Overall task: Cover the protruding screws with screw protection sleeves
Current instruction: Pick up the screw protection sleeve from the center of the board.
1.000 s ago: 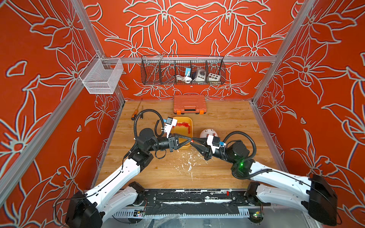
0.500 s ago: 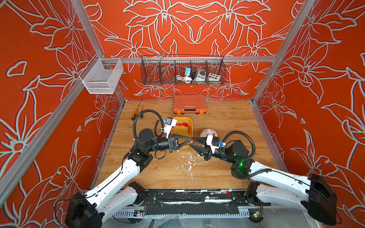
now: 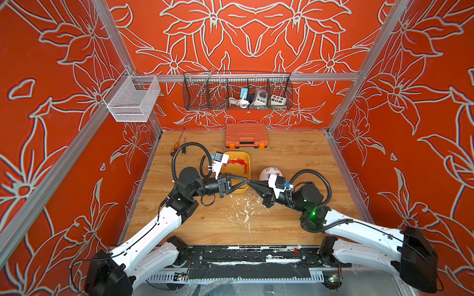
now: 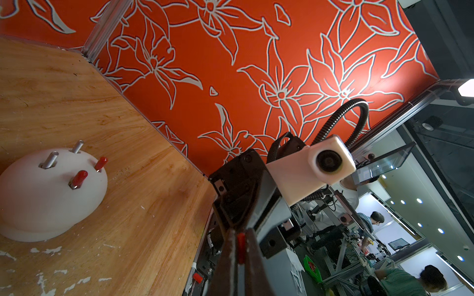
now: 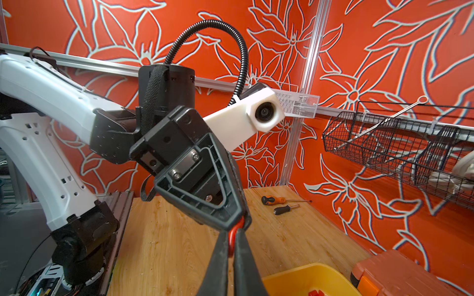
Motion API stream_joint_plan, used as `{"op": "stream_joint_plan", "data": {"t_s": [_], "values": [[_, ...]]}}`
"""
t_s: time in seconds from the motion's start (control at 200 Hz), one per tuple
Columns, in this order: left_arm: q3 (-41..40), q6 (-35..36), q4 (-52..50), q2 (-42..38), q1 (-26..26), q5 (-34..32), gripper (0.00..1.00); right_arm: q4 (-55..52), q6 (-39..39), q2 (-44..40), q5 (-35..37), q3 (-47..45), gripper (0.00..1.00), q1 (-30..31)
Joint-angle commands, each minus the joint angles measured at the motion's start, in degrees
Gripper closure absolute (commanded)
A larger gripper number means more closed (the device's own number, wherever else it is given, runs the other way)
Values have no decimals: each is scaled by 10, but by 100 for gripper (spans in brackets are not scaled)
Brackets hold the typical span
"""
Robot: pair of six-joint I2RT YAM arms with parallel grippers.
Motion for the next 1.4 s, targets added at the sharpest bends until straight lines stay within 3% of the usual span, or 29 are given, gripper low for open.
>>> {"op": "stream_joint_plan", "data": {"t_s": [0.0, 0.275, 0.33, 0.415, 0.49, 0.626, 0.786, 0.896, 0.986, 1.101, 1.171, 1.271, 1.346, 1.396], "values": [[-4, 3, 16, -6, 1, 3, 100, 6, -5, -5, -12, 13, 97, 4], [-3, 4, 15, -8, 1, 2, 100, 4, -12, -23, -8, 4, 100, 4], [-2, 5, 13, -7, 1, 2, 100, 9, -14, -29, -1, -3, 89, 4], [-2, 5, 13, -7, 1, 3, 100, 12, -20, -36, 1, -9, 85, 4], [-1, 6, 14, -5, 1, 3, 100, 6, -23, -37, 0, -7, 74, 4], [0, 5, 15, -3, 1, 5, 100, 7, -26, -32, -8, -3, 72, 4], [0, 4, 17, -3, 1, 5, 100, 3, -25, -24, -7, 2, 62, 4], [-1, 0, 25, -2, 1, 7, 100, -2, -27, -17, -8, 8, 64, 4], [-2, 0, 27, -2, 1, 6, 100, -2, -27, -15, -16, 13, 76, 4], [-5, -4, 33, 0, 0, 7, 100, -4, -28, -13, -19, 15, 77, 4], [-7, -5, 35, 1, 0, 7, 100, -8, -31, -15, -23, 16, 86, 4], [-8, -5, 38, 2, 0, 7, 100, -13, -33, -17, -21, 18, 77, 4], [-8, -6, 39, 2, 0, 7, 100, -17, -36, -16, -23, 19, 83, 3], [-9, -7, 42, 3, 0, 7, 100, -22, -36, -14, -24, 24, 78, 4]]}}
